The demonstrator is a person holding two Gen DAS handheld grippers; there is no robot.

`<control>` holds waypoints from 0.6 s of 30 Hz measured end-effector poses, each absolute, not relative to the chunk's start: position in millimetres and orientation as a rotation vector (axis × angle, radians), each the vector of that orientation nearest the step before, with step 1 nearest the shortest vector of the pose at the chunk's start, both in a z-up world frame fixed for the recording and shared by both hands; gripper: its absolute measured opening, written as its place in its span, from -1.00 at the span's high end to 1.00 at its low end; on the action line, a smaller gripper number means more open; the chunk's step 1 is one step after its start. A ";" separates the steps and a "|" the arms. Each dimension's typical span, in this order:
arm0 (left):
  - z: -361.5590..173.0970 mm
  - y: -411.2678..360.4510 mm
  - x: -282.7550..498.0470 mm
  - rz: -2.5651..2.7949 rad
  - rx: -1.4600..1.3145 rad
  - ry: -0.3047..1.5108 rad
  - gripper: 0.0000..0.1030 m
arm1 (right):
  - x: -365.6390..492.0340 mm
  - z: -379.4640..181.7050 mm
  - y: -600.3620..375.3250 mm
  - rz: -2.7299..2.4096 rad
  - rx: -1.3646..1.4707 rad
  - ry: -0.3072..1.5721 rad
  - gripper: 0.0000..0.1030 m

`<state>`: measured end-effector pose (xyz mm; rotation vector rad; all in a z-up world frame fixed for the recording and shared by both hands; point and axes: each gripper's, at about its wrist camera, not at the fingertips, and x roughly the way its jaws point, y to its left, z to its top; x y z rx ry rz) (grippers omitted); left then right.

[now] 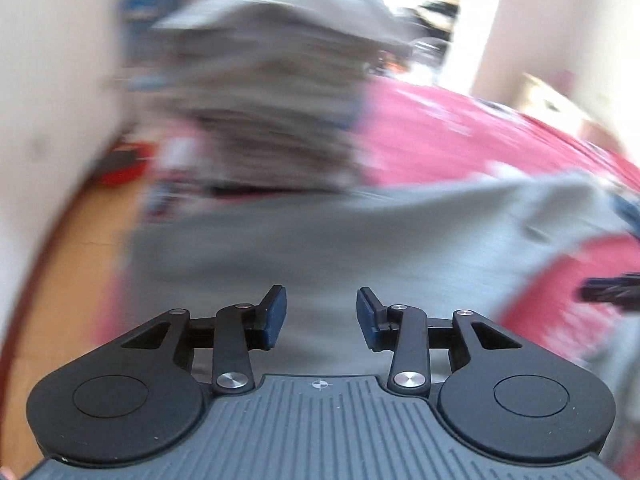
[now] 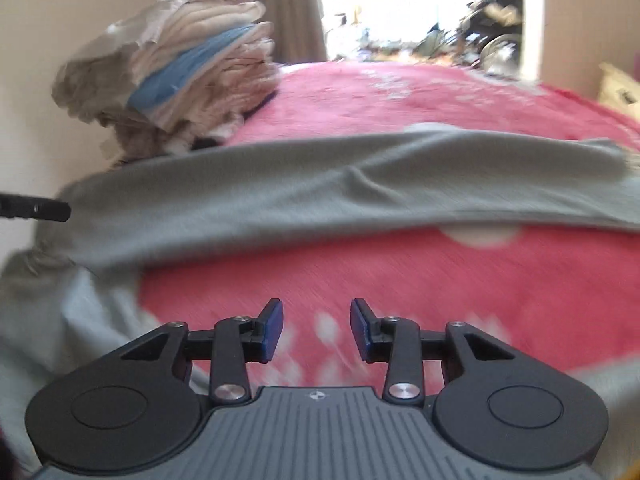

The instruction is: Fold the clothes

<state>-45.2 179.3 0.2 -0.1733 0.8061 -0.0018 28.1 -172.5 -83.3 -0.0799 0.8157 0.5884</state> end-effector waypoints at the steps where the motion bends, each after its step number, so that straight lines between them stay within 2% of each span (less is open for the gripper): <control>1: -4.6 162.1 -40.9 -0.057 -0.177 0.812 0.22 | 24.2 -88.2 -173.9 0.586 -0.087 0.802 0.16; 3: -16.2 129.9 -31.3 -0.141 -0.176 0.839 0.22 | 16.6 -97.9 -176.7 0.580 -0.100 0.773 0.02; 6: -27.1 94.3 -19.7 -0.214 -0.180 0.867 0.22 | 5.1 -112.5 -181.0 0.571 -0.120 0.731 -0.28; 7: -27.4 87.0 -16.7 -0.231 -0.189 0.872 0.22 | 1.3 -117.4 -182.4 0.568 -0.127 0.717 -0.81; 8: -26.3 81.9 -14.9 -0.244 -0.198 0.866 0.22 | -2.5 -122.3 -183.8 0.565 -0.133 0.702 -1.00; 18: -12.1 67.0 -13.4 -0.227 -0.157 0.851 0.13 | -10.6 -134.8 -185.4 0.554 -0.164 0.670 -1.00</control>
